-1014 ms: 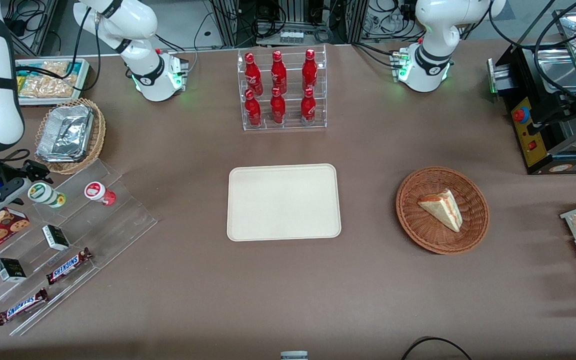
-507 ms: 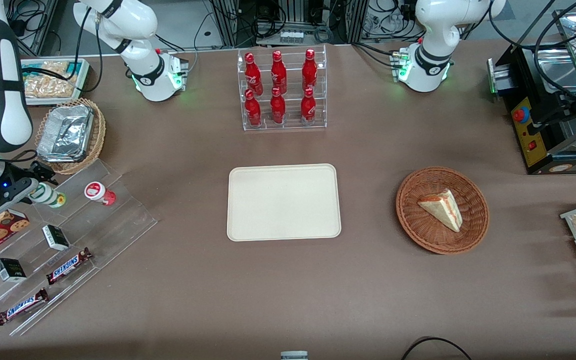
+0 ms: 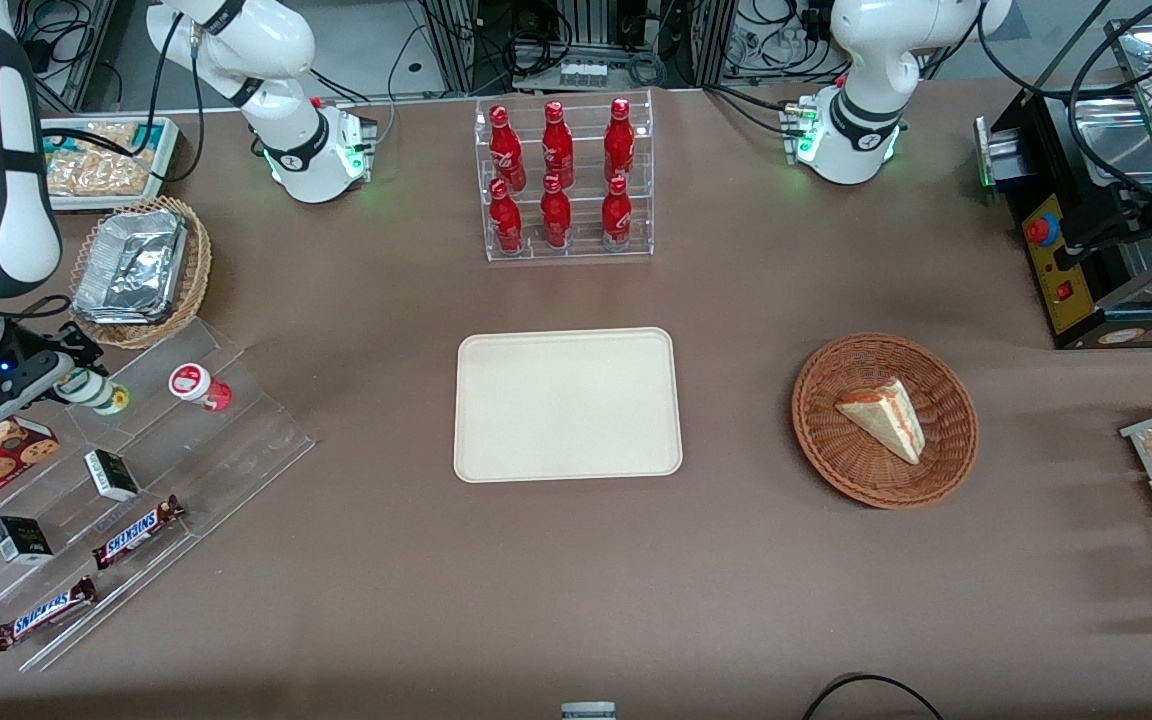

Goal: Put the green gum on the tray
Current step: 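Close the right gripper on the green-and-white gum bottle, then lift the bottle and carry it with the right gripper over the cream tray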

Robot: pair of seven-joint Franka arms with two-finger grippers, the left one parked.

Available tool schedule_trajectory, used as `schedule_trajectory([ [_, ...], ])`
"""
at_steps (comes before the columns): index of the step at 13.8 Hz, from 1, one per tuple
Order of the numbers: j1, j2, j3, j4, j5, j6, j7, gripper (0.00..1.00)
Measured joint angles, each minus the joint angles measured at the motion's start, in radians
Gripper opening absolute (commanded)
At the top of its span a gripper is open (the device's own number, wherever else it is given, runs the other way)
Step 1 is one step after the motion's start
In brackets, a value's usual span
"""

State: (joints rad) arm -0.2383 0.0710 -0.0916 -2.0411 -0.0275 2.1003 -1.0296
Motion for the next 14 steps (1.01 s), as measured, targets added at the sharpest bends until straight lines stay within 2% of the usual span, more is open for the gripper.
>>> schedule_trajectory([
  [4,0.089,-0.007,0.006,0.132,0.0,-0.154,0.127,0.0],
  [7,0.181,-0.005,0.009,0.156,0.0,-0.175,0.271,0.0],
  [14,0.502,0.045,0.014,0.172,0.0,-0.175,0.808,0.0],
])
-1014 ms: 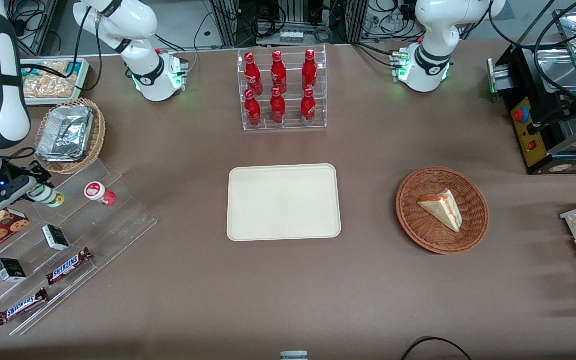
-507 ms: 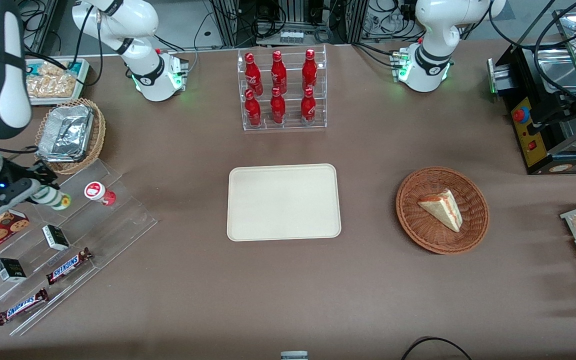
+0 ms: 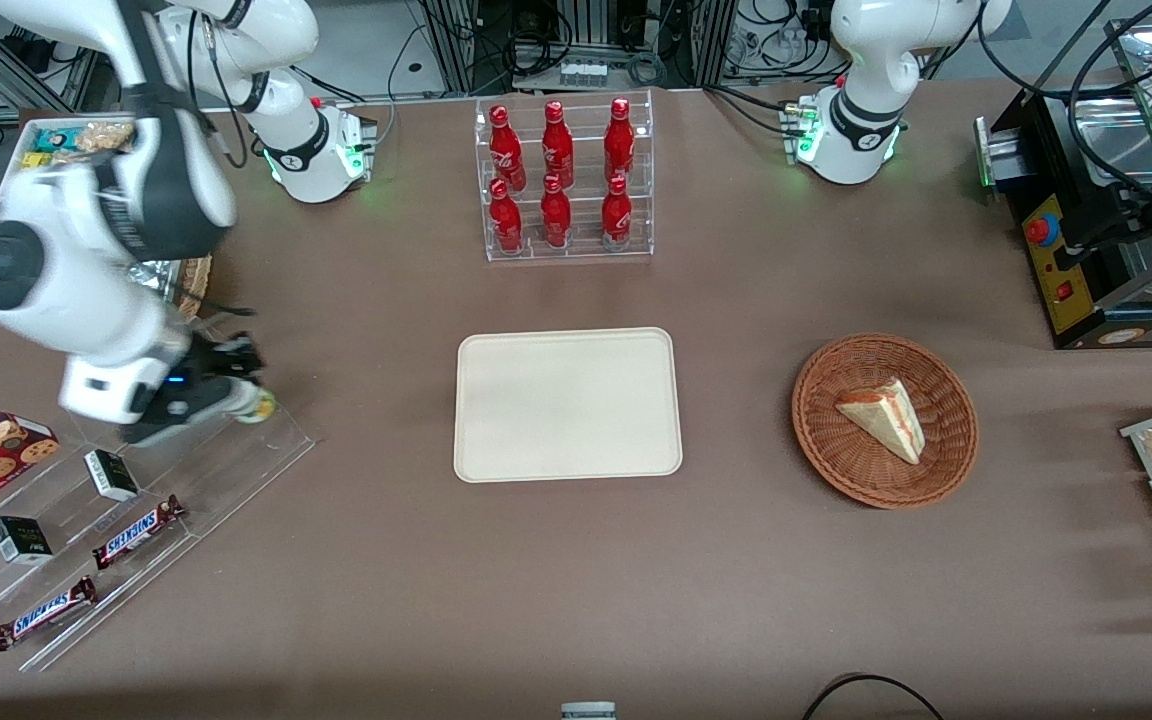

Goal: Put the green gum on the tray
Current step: 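Lift the bottle and carry it with the right gripper over the cream tray, then lower the bottle upright onto the tray and open the right gripper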

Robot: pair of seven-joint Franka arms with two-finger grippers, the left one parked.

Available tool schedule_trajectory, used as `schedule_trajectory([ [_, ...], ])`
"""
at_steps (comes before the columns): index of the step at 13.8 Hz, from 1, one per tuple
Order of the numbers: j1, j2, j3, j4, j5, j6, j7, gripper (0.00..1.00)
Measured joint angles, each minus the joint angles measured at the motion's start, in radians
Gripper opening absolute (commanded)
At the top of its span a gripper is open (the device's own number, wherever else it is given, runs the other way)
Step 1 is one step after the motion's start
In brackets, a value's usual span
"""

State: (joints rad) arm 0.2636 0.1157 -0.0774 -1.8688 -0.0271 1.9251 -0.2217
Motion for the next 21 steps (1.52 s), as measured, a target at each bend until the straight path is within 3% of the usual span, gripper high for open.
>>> schedule_trajectory([
  [4,0.173,0.113,0.0,0.073,0.005,0.0,0.365,0.0],
  [10,0.334,0.294,-0.001,0.216,0.129,0.028,0.765,0.0],
  [15,0.442,0.43,0.0,0.287,0.163,0.156,0.969,0.0],
  [21,0.494,0.543,-0.001,0.364,0.207,0.222,1.041,0.0],
])
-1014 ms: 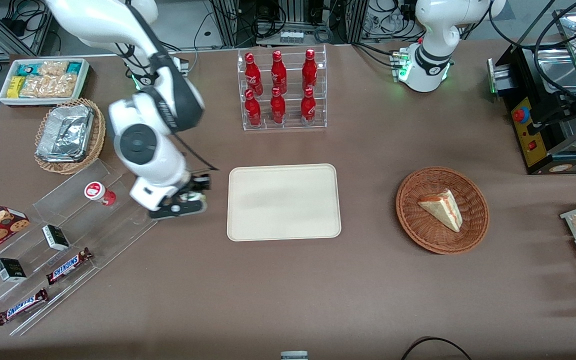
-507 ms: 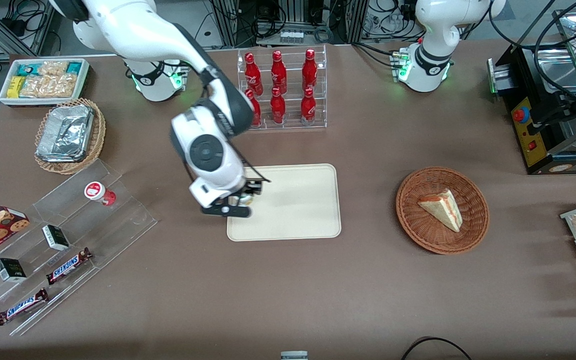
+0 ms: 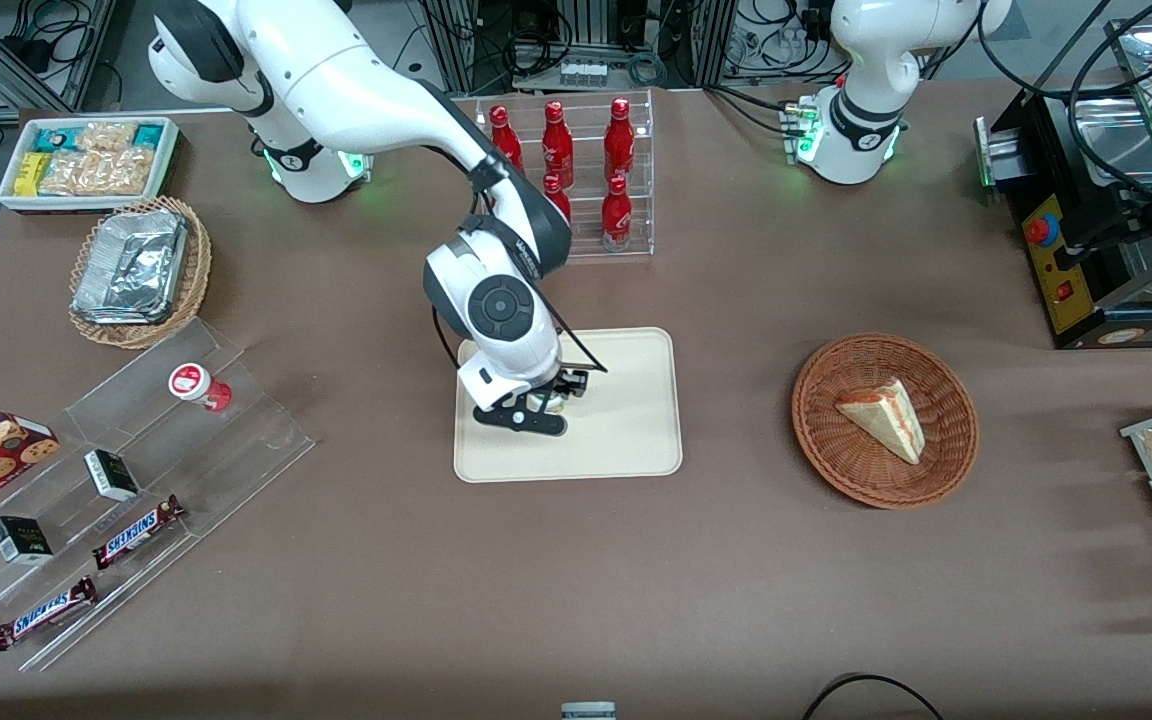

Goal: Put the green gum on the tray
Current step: 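Lower the bottle upright onto the tray and open the right gripper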

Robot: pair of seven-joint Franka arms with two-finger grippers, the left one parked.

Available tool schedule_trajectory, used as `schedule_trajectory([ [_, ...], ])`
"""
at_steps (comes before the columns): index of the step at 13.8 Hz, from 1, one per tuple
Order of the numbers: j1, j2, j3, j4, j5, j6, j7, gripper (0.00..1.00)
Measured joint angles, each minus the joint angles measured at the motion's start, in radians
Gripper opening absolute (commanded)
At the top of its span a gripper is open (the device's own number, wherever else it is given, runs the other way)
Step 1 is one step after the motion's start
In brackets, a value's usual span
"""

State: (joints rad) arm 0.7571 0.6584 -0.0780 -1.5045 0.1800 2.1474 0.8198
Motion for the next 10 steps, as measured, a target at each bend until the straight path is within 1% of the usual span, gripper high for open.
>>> schedule_trajectory([
  [4,0.041,0.034,0.0,0.0,0.003,0.075,0.031,0.0],
  [10,0.072,0.081,-0.005,0.001,0.003,0.12,0.04,0.0],
])
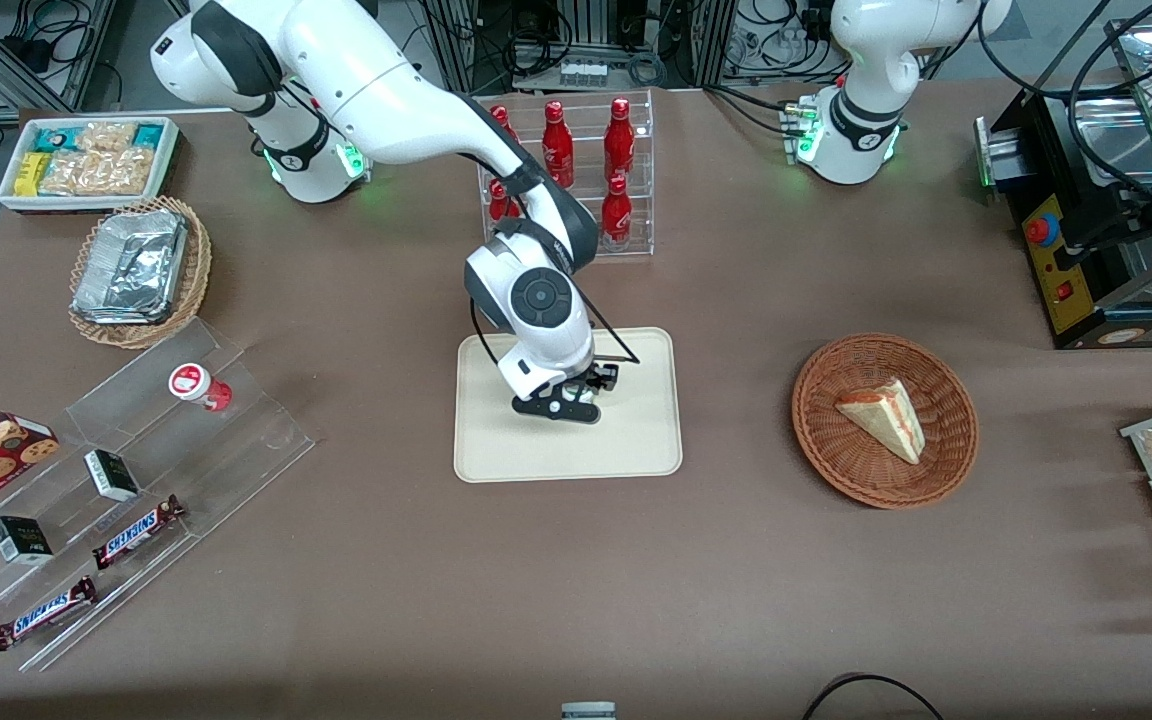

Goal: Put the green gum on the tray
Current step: 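Lower the bottle upright onto the tray and open the right gripper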

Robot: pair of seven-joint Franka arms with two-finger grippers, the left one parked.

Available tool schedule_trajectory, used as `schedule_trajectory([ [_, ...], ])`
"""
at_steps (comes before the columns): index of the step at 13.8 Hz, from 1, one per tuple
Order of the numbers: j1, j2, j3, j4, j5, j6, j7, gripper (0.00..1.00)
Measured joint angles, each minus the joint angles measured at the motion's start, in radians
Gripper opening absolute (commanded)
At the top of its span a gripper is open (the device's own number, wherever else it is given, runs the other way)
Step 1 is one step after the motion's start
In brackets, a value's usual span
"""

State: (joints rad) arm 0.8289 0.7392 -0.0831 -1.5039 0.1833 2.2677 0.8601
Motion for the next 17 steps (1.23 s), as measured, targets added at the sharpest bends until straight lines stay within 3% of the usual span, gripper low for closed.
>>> schedule_trajectory([
  [1,0.0,0.0,0.0,0.0,0.0,0.0,0.0,0.43],
  [2,0.0,0.0,-0.001,0.0,0.0,0.0,0.0,0.93],
  [3,0.0,0.0,-0.001,0.0,0.0,0.0,0.0,1.0],
  [17,-0.004,-0.027,-0.018,0.025,-0.012,-0.059,-0.034,1.0],
])
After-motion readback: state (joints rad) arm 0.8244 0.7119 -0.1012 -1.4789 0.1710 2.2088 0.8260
